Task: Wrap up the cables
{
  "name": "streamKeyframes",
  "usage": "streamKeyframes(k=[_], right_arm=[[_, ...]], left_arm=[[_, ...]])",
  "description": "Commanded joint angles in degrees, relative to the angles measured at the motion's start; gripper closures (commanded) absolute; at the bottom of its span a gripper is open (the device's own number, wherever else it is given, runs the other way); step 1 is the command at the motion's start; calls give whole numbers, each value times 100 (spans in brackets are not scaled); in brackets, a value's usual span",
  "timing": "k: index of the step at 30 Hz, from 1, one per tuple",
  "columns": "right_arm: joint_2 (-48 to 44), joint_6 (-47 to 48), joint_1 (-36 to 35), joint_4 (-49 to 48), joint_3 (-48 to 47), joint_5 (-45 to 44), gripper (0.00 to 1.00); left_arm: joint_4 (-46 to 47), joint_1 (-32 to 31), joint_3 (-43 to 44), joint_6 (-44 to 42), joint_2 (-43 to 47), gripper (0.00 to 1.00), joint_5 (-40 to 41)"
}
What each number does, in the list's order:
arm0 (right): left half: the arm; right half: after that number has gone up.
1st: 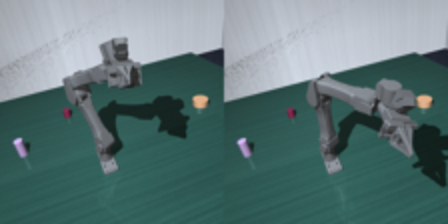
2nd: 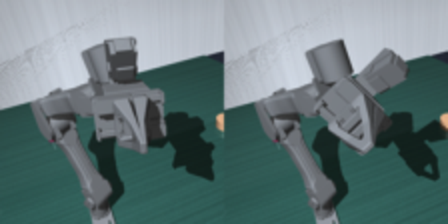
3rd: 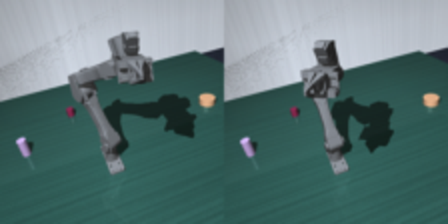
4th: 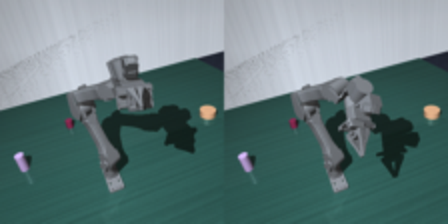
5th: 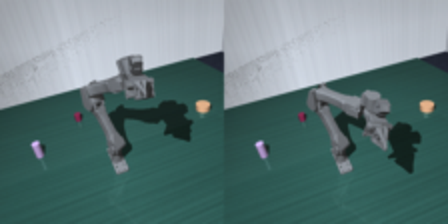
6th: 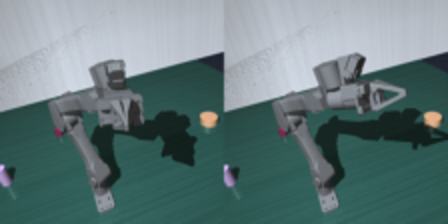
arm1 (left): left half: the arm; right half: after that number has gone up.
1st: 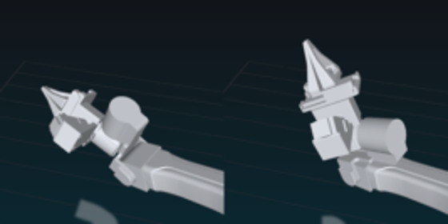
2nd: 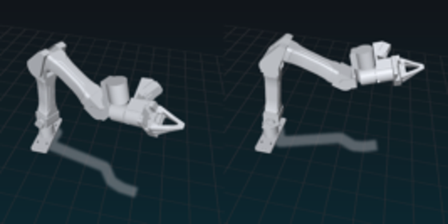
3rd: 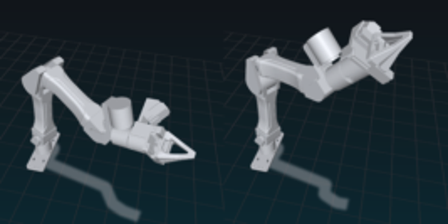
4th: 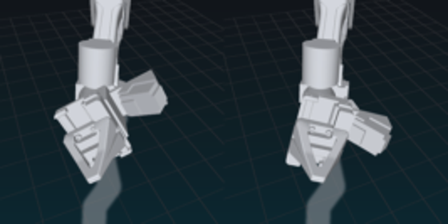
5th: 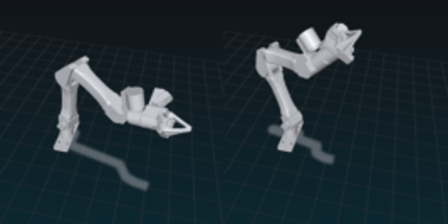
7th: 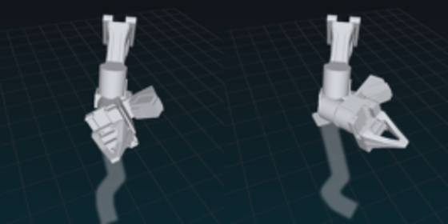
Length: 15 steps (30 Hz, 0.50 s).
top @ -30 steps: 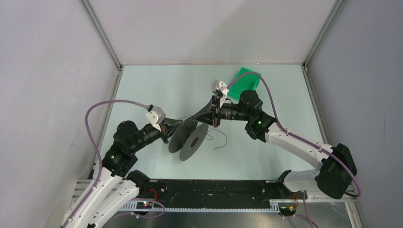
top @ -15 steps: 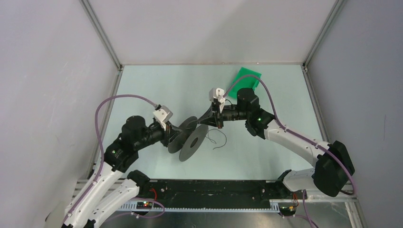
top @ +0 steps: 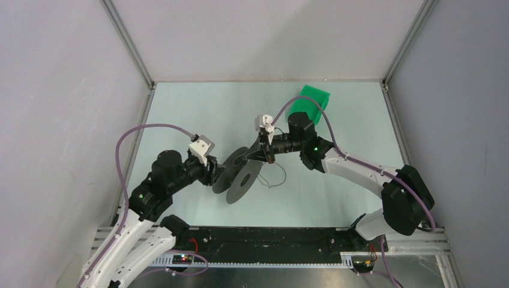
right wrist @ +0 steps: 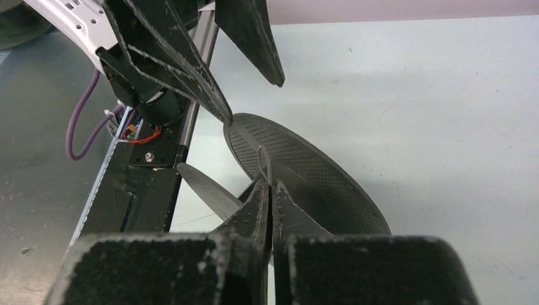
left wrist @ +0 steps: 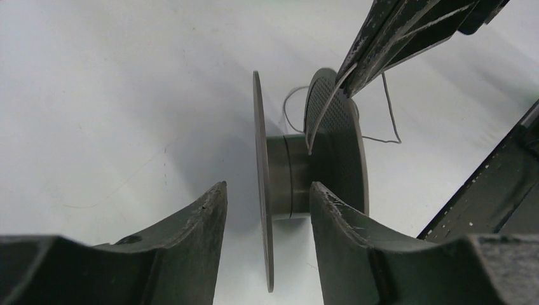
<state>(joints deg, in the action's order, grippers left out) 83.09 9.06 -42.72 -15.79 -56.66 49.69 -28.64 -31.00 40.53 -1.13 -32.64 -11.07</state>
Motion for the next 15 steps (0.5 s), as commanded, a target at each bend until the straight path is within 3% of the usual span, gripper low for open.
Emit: streamKeyframes(k=[1,15], right_arm=[[234,-80,-151,-433,-341,-19,100],[708,-571,-340,-860,-348,-567,100]], left_arm=[[180,8,-192,-192,-78,43,-19],[1217,12,-564,535,-335,30,-57]])
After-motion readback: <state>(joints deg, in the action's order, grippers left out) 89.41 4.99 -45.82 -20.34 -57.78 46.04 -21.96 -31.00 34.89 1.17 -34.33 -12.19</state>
